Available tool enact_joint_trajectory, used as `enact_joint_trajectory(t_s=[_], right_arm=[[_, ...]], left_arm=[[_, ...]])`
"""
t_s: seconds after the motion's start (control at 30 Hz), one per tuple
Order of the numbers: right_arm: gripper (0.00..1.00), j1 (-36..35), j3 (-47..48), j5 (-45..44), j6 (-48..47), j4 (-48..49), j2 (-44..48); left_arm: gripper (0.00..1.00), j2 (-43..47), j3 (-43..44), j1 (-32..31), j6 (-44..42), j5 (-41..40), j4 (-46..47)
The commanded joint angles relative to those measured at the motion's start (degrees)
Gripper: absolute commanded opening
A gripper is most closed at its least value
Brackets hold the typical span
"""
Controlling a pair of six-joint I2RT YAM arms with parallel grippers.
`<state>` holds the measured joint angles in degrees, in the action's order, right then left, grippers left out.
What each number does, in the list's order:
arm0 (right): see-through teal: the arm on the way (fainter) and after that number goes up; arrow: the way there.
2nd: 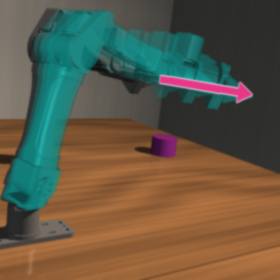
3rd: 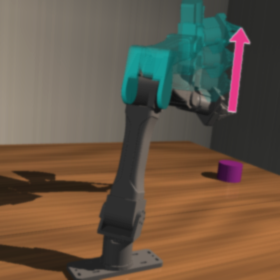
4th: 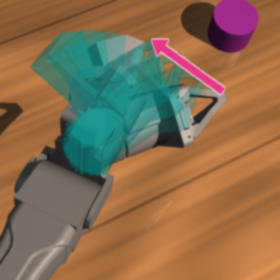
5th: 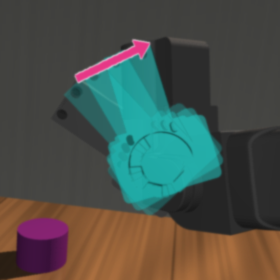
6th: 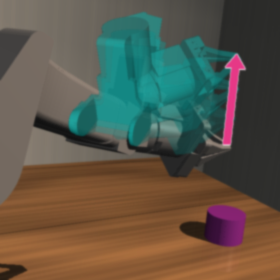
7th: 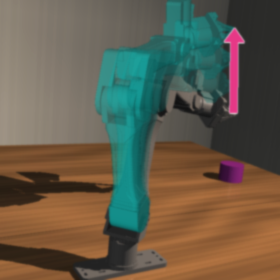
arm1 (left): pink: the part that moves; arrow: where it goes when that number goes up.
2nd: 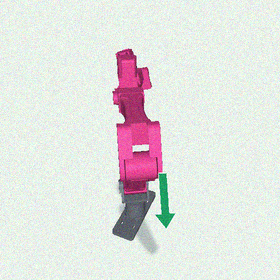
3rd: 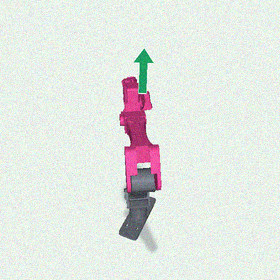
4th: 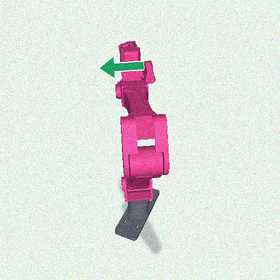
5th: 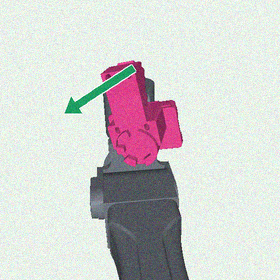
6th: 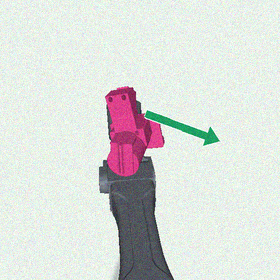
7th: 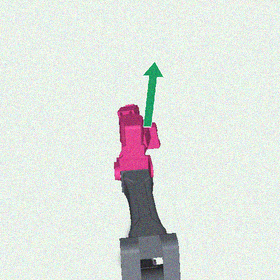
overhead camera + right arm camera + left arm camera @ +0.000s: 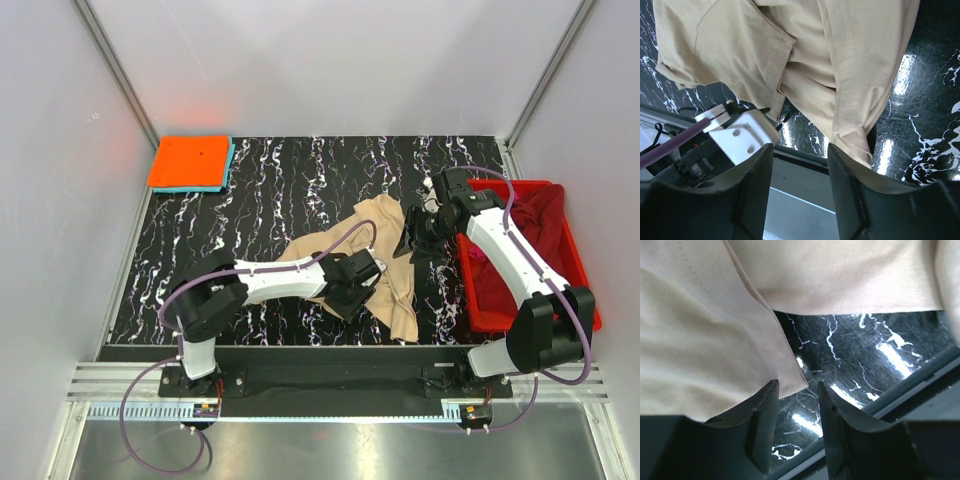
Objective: Fold and stack the t-shirts
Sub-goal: Flatten the tshirt out
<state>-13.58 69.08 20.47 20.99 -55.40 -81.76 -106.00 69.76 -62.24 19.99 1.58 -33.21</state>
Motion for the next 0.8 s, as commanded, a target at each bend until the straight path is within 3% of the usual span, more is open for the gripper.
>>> enact_joint_trajectory(t_s=[0.0,0.13,0.23,0.27,0.33,0.57,0.77], right_arm=[[0.54,0.22,0.18,-0.52,-0.25,1.17,1.95],[0.54,0.22,0.62,-0.52,-0.25,0.82,1.6],[0.54,0.14,1.14,-0.69,-0.43,0.55,1.25],[0.54,0.22,1.15,-0.87,-0.51,0.73,0.99],[0.54,0.22,1.67,-1.05,-0.6,1.25,-0.24],[0.53,0.22,3.69,1.76,1.59,5.64,-8.23],[0.53,-2.15,9.14,7.81,4.04,8.81,-18.51]], left_arm=[[0.42,-1.58,1.53,-0.34,-0.04,-1.41,1.83],[0.39,-3.51,0.03,-0.34,0.05,-1.32,4.64],[0.24,-4.31,-1.29,-0.34,-0.04,-1.5,5.35],[0.12,-3.96,-1.72,-0.25,-0.04,-1.5,5.26],[0.01,-0.56,-3.3,-0.25,0.14,-4.21,4.39],[0.0,22.82,-8.85,1.68,4.43,-12.91,-5.53],[0.0,38.83,-5.61,7.3,9.27,-18.88,-18.19]])
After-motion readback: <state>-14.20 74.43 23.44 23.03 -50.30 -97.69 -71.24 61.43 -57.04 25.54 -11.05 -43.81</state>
